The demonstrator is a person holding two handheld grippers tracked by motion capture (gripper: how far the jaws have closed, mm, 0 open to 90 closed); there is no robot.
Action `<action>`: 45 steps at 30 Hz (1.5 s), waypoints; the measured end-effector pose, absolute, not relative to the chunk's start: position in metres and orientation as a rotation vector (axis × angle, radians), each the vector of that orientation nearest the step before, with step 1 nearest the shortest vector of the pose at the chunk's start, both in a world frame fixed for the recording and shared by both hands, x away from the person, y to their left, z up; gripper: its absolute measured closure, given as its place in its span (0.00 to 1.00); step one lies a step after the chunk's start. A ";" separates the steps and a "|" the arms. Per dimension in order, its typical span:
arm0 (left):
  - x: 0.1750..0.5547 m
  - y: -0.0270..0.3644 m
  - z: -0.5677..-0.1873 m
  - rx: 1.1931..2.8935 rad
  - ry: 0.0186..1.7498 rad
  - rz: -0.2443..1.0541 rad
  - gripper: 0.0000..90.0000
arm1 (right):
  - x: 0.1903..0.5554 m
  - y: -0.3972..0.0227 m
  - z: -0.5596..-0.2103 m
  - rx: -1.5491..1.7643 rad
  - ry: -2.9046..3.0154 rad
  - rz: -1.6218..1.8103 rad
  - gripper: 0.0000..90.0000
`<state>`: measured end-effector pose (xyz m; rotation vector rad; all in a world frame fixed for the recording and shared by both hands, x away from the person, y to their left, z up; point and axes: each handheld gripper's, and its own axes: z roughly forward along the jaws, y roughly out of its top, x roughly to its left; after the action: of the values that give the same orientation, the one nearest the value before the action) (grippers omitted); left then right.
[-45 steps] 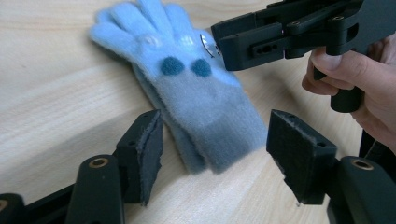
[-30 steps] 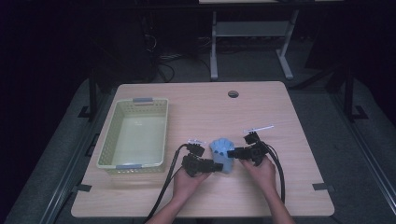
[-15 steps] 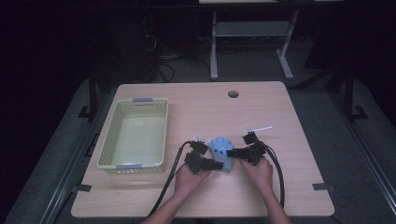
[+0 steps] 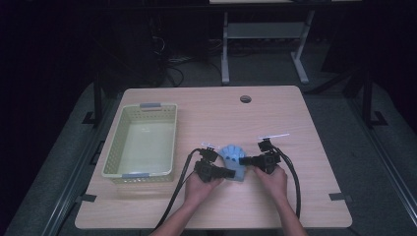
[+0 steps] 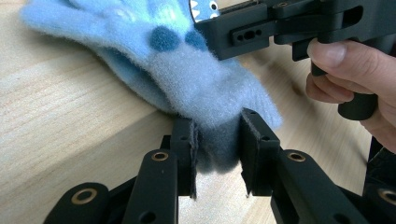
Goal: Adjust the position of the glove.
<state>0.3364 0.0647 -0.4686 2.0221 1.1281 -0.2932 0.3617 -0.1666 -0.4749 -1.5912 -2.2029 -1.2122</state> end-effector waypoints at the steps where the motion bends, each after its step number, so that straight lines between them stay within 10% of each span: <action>1: 0.336 0.065 -0.469 2.019 1.131 -0.294 0.77 | 0.362 -0.167 -0.475 -1.590 -2.195 -1.216 0.91; 45: 0.334 0.069 -0.454 1.957 1.093 -0.318 0.78 | 0.355 -0.171 -0.453 -1.569 -2.090 -1.372 0.93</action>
<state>0.3344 0.0686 -0.4545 1.9565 1.0932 -0.3180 0.3550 -0.1708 -0.4532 -1.5692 -2.0904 -1.3715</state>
